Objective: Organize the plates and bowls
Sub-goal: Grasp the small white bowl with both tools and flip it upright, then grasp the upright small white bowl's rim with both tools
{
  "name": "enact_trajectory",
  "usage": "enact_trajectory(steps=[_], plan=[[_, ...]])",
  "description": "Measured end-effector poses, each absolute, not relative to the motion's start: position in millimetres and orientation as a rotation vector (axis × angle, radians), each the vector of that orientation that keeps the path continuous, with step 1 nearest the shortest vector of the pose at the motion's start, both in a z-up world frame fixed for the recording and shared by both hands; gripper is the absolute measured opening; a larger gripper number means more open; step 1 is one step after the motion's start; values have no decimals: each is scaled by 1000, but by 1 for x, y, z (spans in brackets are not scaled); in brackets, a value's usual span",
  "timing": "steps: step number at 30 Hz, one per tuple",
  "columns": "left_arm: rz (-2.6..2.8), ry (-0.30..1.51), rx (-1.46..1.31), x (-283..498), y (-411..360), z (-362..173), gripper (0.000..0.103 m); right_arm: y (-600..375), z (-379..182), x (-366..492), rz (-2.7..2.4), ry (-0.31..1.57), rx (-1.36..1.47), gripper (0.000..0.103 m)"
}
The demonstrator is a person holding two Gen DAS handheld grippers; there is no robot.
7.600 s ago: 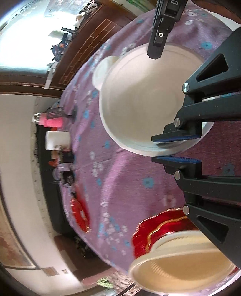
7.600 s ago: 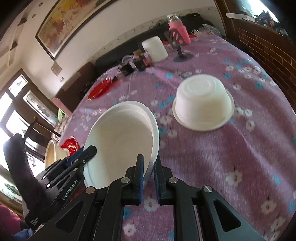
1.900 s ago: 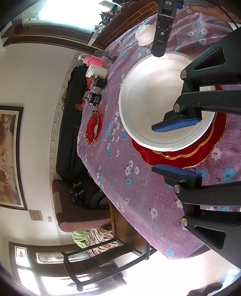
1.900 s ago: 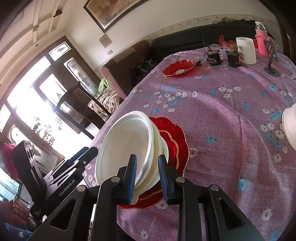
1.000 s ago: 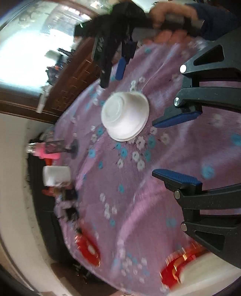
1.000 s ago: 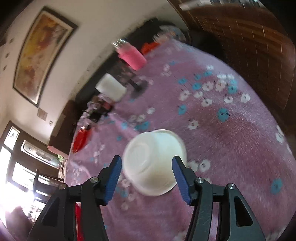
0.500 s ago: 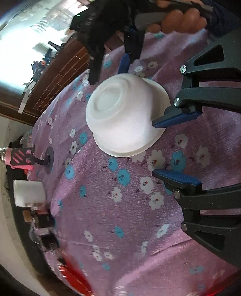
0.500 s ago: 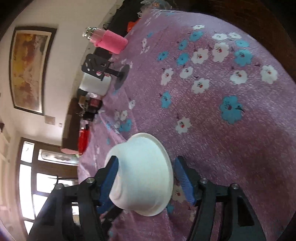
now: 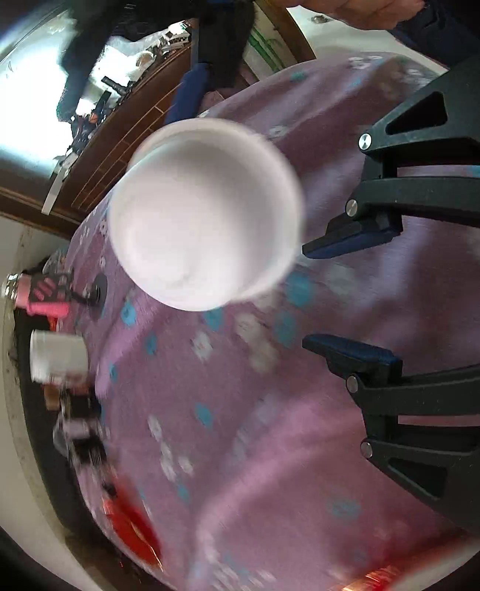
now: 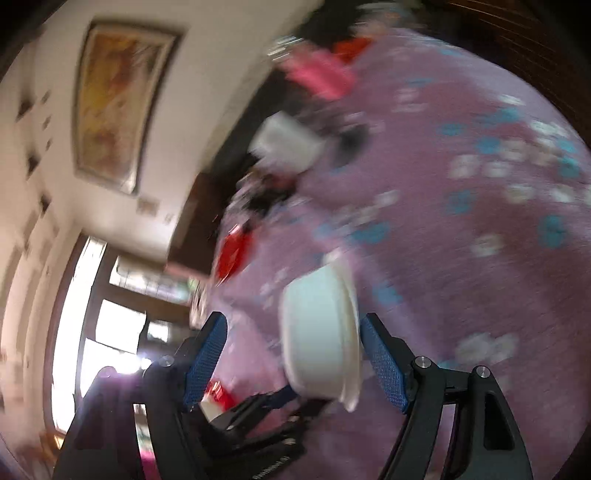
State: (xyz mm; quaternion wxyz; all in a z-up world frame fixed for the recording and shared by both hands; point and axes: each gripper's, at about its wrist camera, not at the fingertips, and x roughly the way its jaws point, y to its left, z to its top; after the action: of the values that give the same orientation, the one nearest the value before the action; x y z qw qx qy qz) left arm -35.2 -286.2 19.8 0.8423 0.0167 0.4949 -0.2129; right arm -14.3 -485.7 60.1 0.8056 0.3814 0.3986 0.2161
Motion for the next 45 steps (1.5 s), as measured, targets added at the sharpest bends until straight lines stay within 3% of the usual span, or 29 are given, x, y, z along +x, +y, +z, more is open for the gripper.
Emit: enact_trajectory(steps=[6, 15, 18, 20, 26, 31, 33, 35, 45], plan=[[-452, 972, 15, -75, -250, 46, 42, -401, 91, -30, 686, 795, 653, 80], [-391, 950, -38, -64, -224, 58, 42, -429, 94, -30, 432, 725, 612, 80], [-377, 953, -85, -57, -212, 63, 42, -436, 87, -23, 378, 747, 623, 68], [-347, 939, -99, -54, -205, 69, 42, -437, 80, -14, 386, 780, 643, 53], [-327, 950, -155, -32, -205, 83, 41, -437, 74, 9, 301, 797, 640, 43], [-255, 967, -181, -2, -213, 84, 41, -439, 61, 30, 239, 806, 619, 40], [-218, 988, -190, 12, -213, 77, 30, -440, 51, 35, 215, 804, 627, 39], [-198, 1019, -236, 25, -211, 67, 27, -442, 35, 42, 231, 821, 657, 27], [-144, 1039, -336, 54, -210, 39, 23, -440, 10, 53, 297, 858, 666, 25]])
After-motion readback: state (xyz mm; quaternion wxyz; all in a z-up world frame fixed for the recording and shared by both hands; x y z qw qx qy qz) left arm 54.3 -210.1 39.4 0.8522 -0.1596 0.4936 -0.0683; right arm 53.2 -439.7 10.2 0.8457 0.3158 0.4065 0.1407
